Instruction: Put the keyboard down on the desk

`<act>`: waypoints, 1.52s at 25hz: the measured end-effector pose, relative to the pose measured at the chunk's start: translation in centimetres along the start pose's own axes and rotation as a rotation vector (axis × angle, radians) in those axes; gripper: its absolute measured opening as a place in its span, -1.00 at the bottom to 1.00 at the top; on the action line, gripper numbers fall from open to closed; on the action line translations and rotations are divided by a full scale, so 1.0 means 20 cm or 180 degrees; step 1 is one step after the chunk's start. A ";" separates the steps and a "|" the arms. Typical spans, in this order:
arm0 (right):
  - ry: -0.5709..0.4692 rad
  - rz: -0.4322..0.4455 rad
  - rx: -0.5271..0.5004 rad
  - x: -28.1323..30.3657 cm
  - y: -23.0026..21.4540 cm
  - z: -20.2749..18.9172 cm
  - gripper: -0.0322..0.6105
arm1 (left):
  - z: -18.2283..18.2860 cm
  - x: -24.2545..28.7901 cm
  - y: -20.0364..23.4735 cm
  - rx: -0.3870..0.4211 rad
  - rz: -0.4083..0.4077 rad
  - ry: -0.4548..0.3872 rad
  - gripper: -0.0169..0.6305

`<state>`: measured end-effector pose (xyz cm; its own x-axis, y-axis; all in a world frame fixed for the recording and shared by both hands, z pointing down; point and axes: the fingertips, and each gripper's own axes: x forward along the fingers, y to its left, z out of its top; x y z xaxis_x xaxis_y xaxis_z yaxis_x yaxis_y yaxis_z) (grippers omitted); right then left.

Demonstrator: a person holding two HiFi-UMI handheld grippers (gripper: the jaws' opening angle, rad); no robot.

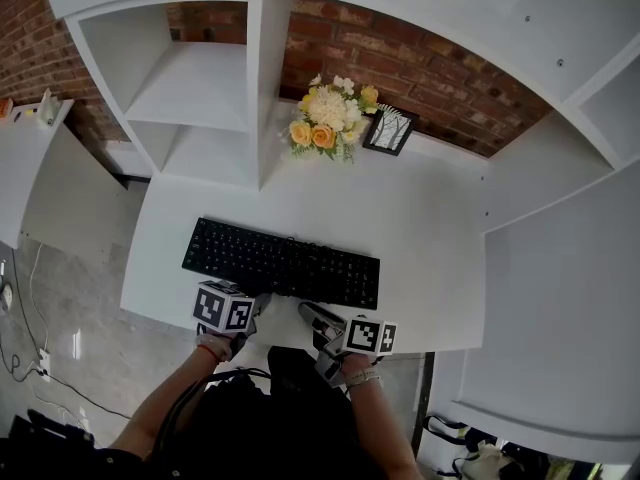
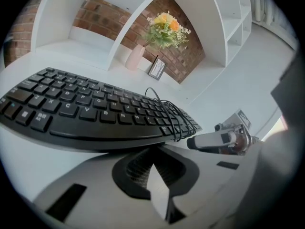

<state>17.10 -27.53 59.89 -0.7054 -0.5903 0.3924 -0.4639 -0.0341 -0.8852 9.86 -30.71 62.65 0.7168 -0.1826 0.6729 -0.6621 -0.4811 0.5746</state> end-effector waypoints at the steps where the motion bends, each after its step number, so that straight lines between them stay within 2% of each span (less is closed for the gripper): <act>1: 0.0001 -0.0066 -0.0041 0.01 -0.01 0.00 -0.81 | 0.00 0.00 0.00 -0.0005 0.0001 0.0011 -0.95; 2: 0.0001 -0.0115 -0.0071 0.02 -0.02 0.00 -0.89 | 0.00 0.00 0.00 -0.0010 0.0004 0.0022 -0.95; 8: -0.0037 -0.0296 -0.0054 0.05 -0.06 0.00 -0.89 | -0.02 0.01 0.01 -0.0060 0.0032 0.0110 -0.95; 16: -0.0075 -0.0352 0.0026 0.05 -0.09 -0.02 -0.89 | -0.04 0.01 0.02 -0.0043 0.0078 0.0248 -0.95; 20: -0.0111 -0.0322 0.0056 0.05 -0.10 -0.03 -0.89 | -0.07 0.01 0.02 -0.0052 0.0066 0.0307 -0.95; 28: -0.0229 -0.0234 -0.0002 0.03 -0.06 -0.03 -0.89 | -0.08 -0.02 -0.01 -0.0127 -0.0056 0.0216 -0.95; 34: -0.0406 -0.0182 -0.0196 0.00 -0.02 -0.01 -0.89 | -0.07 -0.06 -0.07 0.0142 -0.0191 0.0159 -0.95; 38: -0.0535 -0.0233 -0.0516 -0.02 0.03 0.00 -0.89 | -0.02 -0.12 -0.09 0.0300 -0.0180 -0.0064 -0.95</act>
<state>17.14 -27.31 59.17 -0.5740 -0.7173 0.3950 -0.6000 0.0401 -0.7990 9.19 -29.06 60.23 0.7573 -0.1697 0.6306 -0.5976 -0.5696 0.5643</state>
